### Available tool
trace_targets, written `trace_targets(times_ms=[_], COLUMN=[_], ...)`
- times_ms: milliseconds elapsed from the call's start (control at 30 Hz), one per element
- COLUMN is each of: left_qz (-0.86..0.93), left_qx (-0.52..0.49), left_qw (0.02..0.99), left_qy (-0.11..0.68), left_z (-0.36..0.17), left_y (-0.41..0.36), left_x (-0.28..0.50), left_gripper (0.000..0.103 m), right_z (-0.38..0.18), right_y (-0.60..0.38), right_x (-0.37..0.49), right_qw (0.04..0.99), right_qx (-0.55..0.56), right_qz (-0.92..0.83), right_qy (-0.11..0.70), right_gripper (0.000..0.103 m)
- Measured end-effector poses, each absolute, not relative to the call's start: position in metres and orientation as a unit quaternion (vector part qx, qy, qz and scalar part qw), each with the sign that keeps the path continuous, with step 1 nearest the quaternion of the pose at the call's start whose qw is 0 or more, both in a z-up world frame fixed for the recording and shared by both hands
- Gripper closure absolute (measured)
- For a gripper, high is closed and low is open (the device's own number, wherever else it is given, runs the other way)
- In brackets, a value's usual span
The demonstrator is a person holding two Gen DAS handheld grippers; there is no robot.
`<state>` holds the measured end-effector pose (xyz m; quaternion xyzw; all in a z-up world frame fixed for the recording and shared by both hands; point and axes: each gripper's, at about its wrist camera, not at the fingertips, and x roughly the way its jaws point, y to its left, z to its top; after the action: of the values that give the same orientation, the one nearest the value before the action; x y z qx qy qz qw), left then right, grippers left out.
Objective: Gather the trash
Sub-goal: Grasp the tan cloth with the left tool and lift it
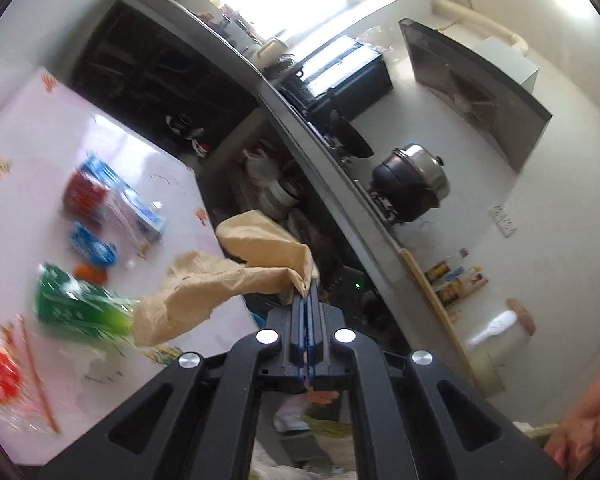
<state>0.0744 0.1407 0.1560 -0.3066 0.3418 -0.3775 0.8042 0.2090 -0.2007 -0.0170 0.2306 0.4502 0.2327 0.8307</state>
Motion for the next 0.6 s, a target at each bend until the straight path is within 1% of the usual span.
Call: trace_targets(times_ms=[100, 300, 367, 400, 467, 533, 600], left_qz=[-0.348, -0.256, -0.233, -0.230, -0.205, -0.198, -0.197], left_qx=[-0.315, -0.278, -0.267, -0.266, -0.234, -0.194, -0.141], left_qw=[0.810, 0.834, 0.835, 0.834, 0.851, 0.871, 0.884], left_qy=[0.352, 0.402, 0.421, 0.425, 0.424, 0.406, 0.400], left_z=[0.121, 0.032, 0.004, -0.006, -0.012, -0.011, -0.013], left_y=[0.134, 0.131, 0.132, 0.131, 0.129, 0.124, 0.115], left_x=[0.061, 0.057, 0.058, 0.059, 0.060, 0.056, 0.053], left_gripper=[0.103, 0.103, 0.103, 0.103, 0.103, 0.103, 0.103], right_z=[-0.021, -0.037, -0.041, -0.041, -0.040, -0.038, -0.040], right_y=[-0.215, -0.226, -0.221, -0.215, -0.200, -0.178, -0.153], right_x=[0.195, 0.174, 0.167, 0.164, 0.156, 0.149, 0.144], right_qw=[0.831, 0.831, 0.832, 0.831, 0.829, 0.825, 0.819], right_qx=[0.243, 0.234, 0.219, 0.211, 0.197, 0.174, 0.154], right_qz=[0.221, 0.200, 0.201, 0.209, 0.235, 0.268, 0.295], right_qy=[0.449, 0.462, 0.468, 0.470, 0.467, 0.466, 0.468], right_gripper=[0.026, 0.028, 0.040, 0.042, 0.054, 0.060, 0.064])
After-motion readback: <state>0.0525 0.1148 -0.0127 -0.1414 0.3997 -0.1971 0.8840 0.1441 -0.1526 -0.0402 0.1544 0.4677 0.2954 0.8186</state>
